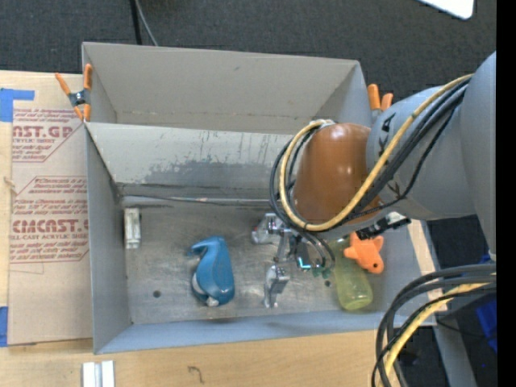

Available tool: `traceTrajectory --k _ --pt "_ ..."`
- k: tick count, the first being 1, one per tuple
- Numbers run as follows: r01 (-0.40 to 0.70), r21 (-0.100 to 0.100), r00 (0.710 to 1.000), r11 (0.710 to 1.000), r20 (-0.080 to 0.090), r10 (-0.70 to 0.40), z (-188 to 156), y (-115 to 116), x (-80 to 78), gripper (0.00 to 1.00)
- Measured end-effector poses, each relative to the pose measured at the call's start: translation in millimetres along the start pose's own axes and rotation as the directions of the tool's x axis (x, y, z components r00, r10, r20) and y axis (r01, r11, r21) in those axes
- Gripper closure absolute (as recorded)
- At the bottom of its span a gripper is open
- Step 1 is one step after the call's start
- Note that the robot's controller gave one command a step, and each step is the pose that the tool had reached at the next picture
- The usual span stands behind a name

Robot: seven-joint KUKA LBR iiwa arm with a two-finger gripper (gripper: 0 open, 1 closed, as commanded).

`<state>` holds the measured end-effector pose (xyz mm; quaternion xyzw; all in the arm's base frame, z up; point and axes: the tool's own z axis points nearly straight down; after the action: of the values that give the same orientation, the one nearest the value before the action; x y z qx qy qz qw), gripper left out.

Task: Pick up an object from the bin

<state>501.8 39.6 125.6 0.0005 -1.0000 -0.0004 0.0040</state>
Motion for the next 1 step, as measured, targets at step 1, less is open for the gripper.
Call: traceTrajectory --k 1 --pt "0.0 0.0 1.0 1.0 0.007 0.0 -3.7 -0.1 -2.0 0.0"
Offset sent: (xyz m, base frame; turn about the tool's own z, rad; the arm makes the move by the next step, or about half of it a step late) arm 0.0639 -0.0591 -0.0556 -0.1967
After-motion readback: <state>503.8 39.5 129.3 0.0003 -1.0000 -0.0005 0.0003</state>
